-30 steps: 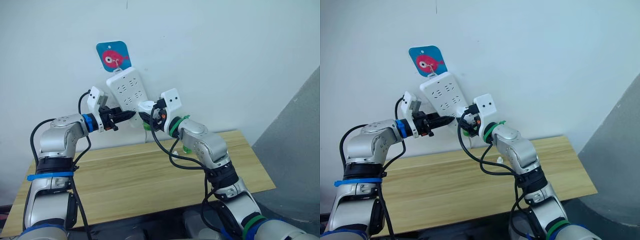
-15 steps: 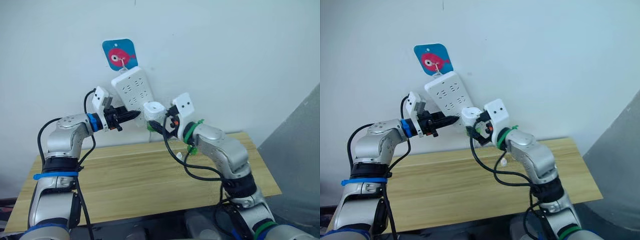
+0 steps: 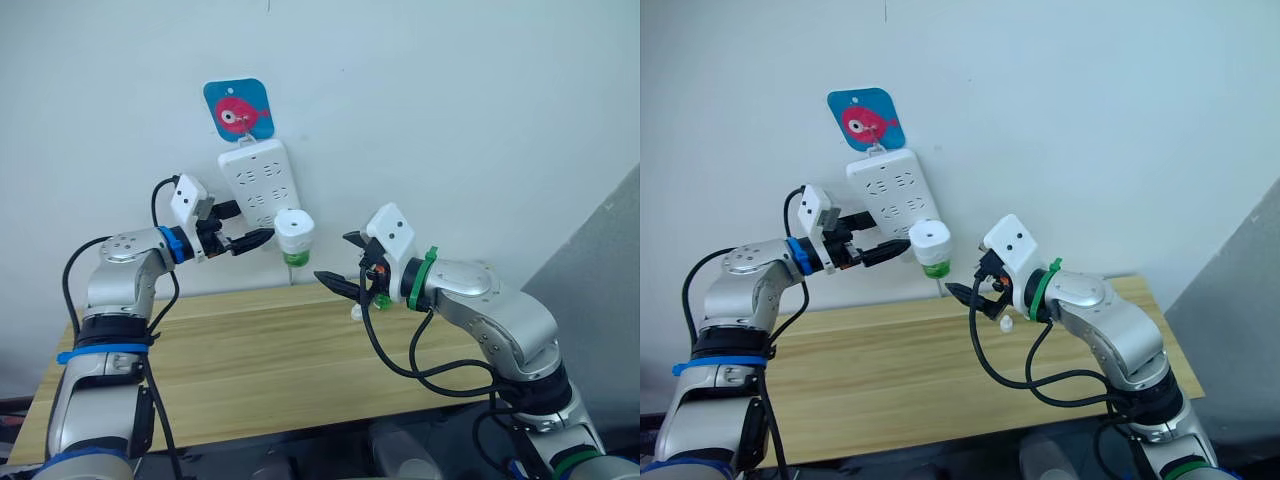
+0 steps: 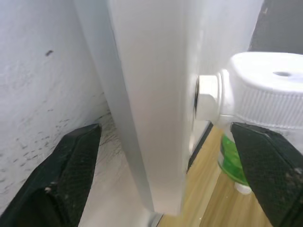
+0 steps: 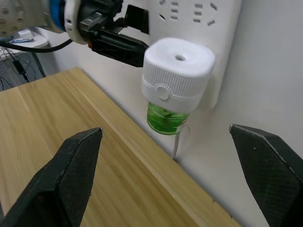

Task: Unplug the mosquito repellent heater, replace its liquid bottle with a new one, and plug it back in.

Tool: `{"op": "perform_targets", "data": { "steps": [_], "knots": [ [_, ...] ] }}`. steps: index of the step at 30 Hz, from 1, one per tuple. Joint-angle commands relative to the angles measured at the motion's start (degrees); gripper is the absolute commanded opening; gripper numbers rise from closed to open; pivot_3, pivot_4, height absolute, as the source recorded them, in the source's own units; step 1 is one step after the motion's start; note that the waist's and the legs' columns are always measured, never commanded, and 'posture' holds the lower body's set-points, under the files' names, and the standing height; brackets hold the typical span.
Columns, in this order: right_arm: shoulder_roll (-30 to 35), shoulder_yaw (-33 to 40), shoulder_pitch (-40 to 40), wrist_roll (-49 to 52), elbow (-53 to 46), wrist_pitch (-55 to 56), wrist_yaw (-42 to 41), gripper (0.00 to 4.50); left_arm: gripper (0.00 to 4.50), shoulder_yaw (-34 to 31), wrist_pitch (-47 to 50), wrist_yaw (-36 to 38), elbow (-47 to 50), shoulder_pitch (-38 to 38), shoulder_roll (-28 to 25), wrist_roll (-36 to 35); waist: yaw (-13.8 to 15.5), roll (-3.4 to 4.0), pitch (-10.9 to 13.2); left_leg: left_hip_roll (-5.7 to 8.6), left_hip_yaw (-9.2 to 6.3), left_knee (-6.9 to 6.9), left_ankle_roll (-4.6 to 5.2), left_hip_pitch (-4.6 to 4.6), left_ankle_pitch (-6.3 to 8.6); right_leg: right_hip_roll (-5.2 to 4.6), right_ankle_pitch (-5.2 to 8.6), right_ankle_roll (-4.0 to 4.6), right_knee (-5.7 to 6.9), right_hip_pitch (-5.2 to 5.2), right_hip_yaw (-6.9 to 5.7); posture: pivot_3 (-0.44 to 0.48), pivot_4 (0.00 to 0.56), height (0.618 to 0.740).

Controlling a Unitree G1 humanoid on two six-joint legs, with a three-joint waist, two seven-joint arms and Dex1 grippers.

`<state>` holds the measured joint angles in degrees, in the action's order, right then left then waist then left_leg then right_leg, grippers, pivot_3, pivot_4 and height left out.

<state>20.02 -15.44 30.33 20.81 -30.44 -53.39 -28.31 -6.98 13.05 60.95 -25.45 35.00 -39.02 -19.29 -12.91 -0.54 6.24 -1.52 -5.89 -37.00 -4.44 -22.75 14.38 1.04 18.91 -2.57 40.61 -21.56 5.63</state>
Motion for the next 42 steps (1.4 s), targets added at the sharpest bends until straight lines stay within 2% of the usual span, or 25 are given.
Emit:
{"op": "perform_targets", "data": {
  "steps": [1,5,10,12,13,18,24,28,32,42],
  "knots": [
    [1.41,-0.74,0.58,-1.25,-1.23,6.5,-2.73,4.5,4.47,-3.68,-0.44,0.05,4.35,-2.66,-3.51,-0.98,0.11,0.0,0.0,-0.01,0.01,0.01,0.0,0.02,0.0,0.01,0.04,-0.07,0.03,0.0,0.0,-0.112,0.039,0.74],
    [1.7,-3.07,-0.84,-2.29,0.7,16.04,-7.5,4.5,4.47,-6.9,0.11,-1.44,12.45,-10.37,-6.44,-1.43,1.08,-0.02,-0.02,-0.02,-0.1,0.05,0.0,-0.02,0.0,0.02,0.06,-0.03,0.04,0.01,-0.14,-0.076,0.041,0.74],
    [-1.33,-4.66,0.33,-2.61,5.55,17.87,-7.62,4.5,4.47,-11.8,2.44,0.64,26.01,-24.26,-9.69,-4.14,2.51,-0.1,-0.05,-0.07,-0.17,0.04,-0.01,-0.07,0.0,-0.09,-0.01,0.12,-0.04,0.0,-0.13,-0.035,0.047,0.74],
    [-3.06,-4.74,1.03,-3.35,7.58,17.62,-6.19,4.14,4.5,-13.12,3.8,0.55,30.1,-28.02,-9.98,-5.77,3.47,-0.09,-0.05,-0.1,-0.16,0.06,-0.02,-0.03,0.0,-0.13,-0.01,0.13,-0.05,0.02,-0.08,-0.027,0.048,0.74],
    [-3.92,-5.15,1.46,-3.99,8.68,17.86,-5.7,3.92,4.5,-14.08,5.93,0.18,33.16,-30.12,-9.58,-7.84,3.88,-0.1,-0.05,-0.11,-0.16,0.05,-0.02,-0.03,0.0,-0.15,-0.01,0.13,-0.04,0.01,-0.08,-0.018,0.049,0.74],
    [-7.99,-6.35,1.72,-6.57,12.05,18.08,-2.95,2.15,4.5,-16.62,13.38,-2.62,48.69,-39.54,-7.53,-15.8,6.44,-0.11,-0.04,-0.11,-0.12,0.04,-0.04,-0.03,-0.01,-0.16,-0.01,0.13,-0.02,0.08,-0.14,0.003,0.055,0.74],
    [-11.49,-7.47,0.24,-8.87,13.23,18.01,0.4,0.07,4.5,-16.19,11.63,-7.71,59.44,-46.93,-2.51,-16.19,8.17,-0.12,-0.05,-0.05,-0.03,0.04,-0.05,0.06,-0.01,-0.14,-0.01,0.14,-0.03,0.12,-0.13,0.005,0.056,0.74],
    [-12.96,-7.18,0.03,-10.5,14.5,18.24,2.51,0.03,4.5,-14.73,10.45,-10.62,62.73,-50.36,0.53,-15.28,8.19,-0.12,-0.05,-0.02,0.03,0.04,-0.06,0.09,-0.01,-0.11,-0.01,0.16,-0.03,0.13,-0.11,-0.001,0.056,0.74],
    [-13.86,-6.29,0.01,-11.75,16.08,18.29,4.39,0.03,4.5,-12.79,9.29,-13.4,62.92,-49.55,2.43,-13.88,8.26,-0.13,-0.06,-0.02,0.0,0.05,-0.13,0.15,-0.05,-0.05,0.0,0.17,-0.02,0.17,-0.13,-0.001,0.056,0.74],
    [-15.12,-4.97,-0.23,-11.97,17.54,17.73,6.03,0.03,4.5,-10.24,8.07,-14.85,61.7,-47.65,2.44,-12.42,8.18,-0.14,-0.07,-0.02,0.06,0.06,-0.19,0.17,-0.08,-0.02,-0.01,0.18,-0.03,0.17,-0.09,-0.005,0.05,0.74]
  ]
}}
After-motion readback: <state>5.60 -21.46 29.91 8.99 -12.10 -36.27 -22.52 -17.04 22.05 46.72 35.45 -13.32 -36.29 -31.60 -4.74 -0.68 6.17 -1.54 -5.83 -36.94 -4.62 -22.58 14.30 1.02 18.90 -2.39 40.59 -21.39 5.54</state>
